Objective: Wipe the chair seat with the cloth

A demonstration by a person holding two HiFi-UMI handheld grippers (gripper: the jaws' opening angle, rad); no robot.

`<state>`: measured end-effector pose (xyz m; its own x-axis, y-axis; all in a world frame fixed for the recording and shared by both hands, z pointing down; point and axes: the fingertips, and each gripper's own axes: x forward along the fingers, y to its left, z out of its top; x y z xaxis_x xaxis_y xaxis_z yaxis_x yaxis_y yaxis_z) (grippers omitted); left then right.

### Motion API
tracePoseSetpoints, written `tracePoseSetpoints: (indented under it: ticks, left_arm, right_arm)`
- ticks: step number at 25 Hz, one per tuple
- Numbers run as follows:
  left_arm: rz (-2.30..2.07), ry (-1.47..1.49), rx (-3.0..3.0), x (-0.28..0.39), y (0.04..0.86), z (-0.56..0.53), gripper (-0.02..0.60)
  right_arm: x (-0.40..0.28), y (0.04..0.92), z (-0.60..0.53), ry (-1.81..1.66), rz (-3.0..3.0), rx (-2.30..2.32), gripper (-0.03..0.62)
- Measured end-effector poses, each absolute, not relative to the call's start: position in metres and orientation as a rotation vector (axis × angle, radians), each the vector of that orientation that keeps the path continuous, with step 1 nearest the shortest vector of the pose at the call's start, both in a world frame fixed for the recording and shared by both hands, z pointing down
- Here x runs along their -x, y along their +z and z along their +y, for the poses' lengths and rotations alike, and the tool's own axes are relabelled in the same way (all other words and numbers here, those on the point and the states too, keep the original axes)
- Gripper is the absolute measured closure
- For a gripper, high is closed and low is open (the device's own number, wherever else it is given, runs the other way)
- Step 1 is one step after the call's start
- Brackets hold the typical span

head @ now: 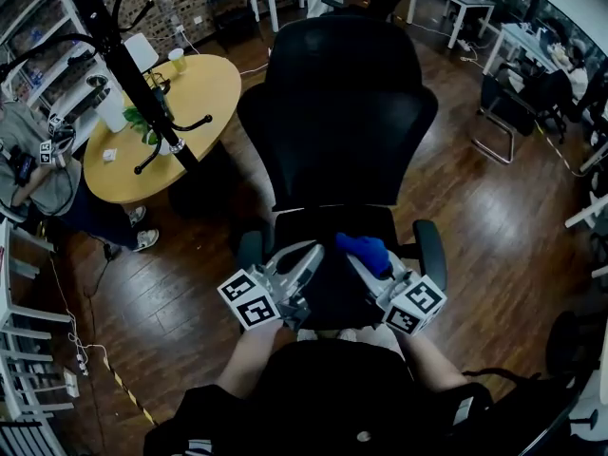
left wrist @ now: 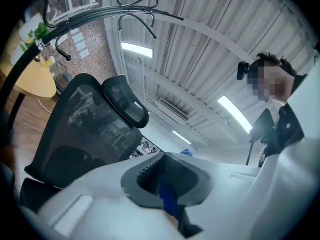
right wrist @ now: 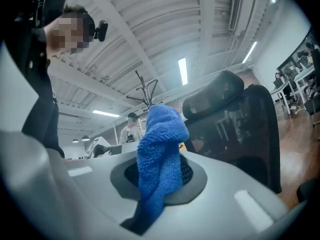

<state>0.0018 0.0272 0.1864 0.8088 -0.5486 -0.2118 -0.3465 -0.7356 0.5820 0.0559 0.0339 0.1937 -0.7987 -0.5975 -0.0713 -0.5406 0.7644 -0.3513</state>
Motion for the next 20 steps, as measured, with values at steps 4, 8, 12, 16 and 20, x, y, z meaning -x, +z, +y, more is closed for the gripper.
tracePoseSetpoints:
  ticks: [4, 8, 12, 16, 20]
  left_arm:
    - [-0.661, -0.511, -2.475, -0.010, 0.181, 0.029, 0.584]
    - [-0.689, -0.509, -2.489, -0.017, 0.176, 0.035, 0.584]
    - [-0.755, -0.498, -2.474, -0.020, 0.184, 0.056, 0.584]
    - [-0.819, -0.498, -2.444, -0.009, 0.196, 0.074, 0.584]
    - [-0.789, -0.477, -2.464, -0.005, 0.199, 0.103, 0.584]
  right_arm:
    - [-0.065, 0.189, 0.036, -0.465, 2.766, 0.916, 0.556]
    - [-0.073, 0.183, 0.043, -0.459, 2.758, 0.891, 0.556]
    - [-0.082, 0.183, 0.058, -0.467, 2.751, 0.830, 0.556]
    - [-0.084, 0.190, 0.067, -0.477, 2.730, 0.809, 0.556]
    - [-0.087, 0.187, 0.099, -0.445, 2.722, 0.823, 0.556]
